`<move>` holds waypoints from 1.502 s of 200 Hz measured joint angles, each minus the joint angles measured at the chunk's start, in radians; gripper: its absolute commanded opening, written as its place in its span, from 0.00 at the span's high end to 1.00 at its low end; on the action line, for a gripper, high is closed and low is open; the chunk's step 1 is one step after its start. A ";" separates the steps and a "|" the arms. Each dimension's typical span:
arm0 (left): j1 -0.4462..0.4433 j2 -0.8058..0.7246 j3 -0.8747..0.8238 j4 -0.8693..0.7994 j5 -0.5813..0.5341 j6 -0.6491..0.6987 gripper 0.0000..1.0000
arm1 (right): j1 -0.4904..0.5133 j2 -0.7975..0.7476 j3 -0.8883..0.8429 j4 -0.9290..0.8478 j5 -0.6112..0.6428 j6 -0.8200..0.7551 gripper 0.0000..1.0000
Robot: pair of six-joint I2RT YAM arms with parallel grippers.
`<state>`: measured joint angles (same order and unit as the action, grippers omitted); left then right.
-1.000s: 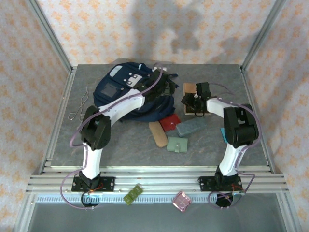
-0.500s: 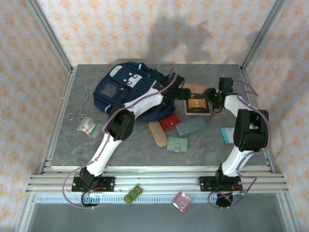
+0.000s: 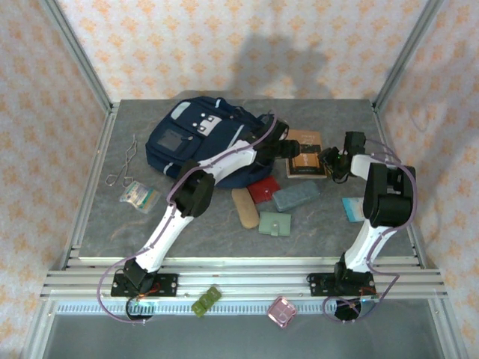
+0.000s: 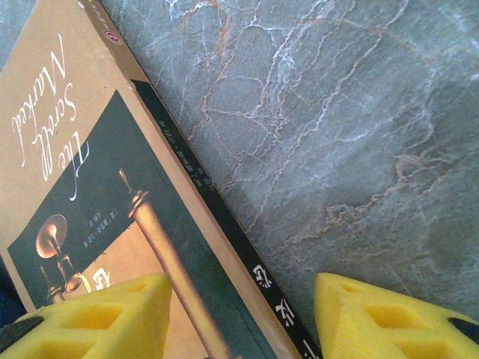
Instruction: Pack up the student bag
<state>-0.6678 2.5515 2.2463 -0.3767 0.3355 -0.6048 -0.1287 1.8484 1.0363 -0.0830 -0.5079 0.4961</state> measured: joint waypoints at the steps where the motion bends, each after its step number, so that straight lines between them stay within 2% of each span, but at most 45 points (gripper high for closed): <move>1: 0.000 0.001 0.000 0.001 0.000 -0.001 0.39 | 0.000 0.000 0.000 0.001 -0.001 0.000 0.48; 75: 0.005 0.058 0.014 0.030 0.032 -0.013 0.62 | -0.023 -0.015 -0.096 0.182 -0.144 0.024 0.51; 102: 0.013 0.061 0.014 0.024 0.026 -0.017 0.76 | -0.026 -0.015 -0.129 0.250 -0.214 0.054 0.53; 161: 0.021 0.065 0.017 0.018 0.024 -0.016 0.83 | -0.026 -0.055 -0.233 0.472 -0.354 0.187 0.55; 175: 0.021 0.065 0.017 0.018 0.024 -0.015 0.83 | -0.025 -0.076 -0.255 0.524 -0.372 0.218 0.57; 237: 0.021 0.064 0.017 0.016 0.023 -0.015 0.86 | -0.016 -0.093 -0.300 0.721 -0.436 0.322 0.56; 277: 0.020 0.064 0.017 0.014 0.025 -0.015 0.88 | 0.037 -0.028 -0.264 0.654 -0.435 0.288 0.57; 300: 0.020 0.064 0.017 0.010 0.024 -0.008 0.88 | 0.054 -0.011 -0.256 0.600 -0.419 0.266 0.70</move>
<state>-0.6476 2.6160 2.2631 -0.3664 0.3592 -0.6128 -0.0746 1.8378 0.7807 0.5167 -0.9268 0.7616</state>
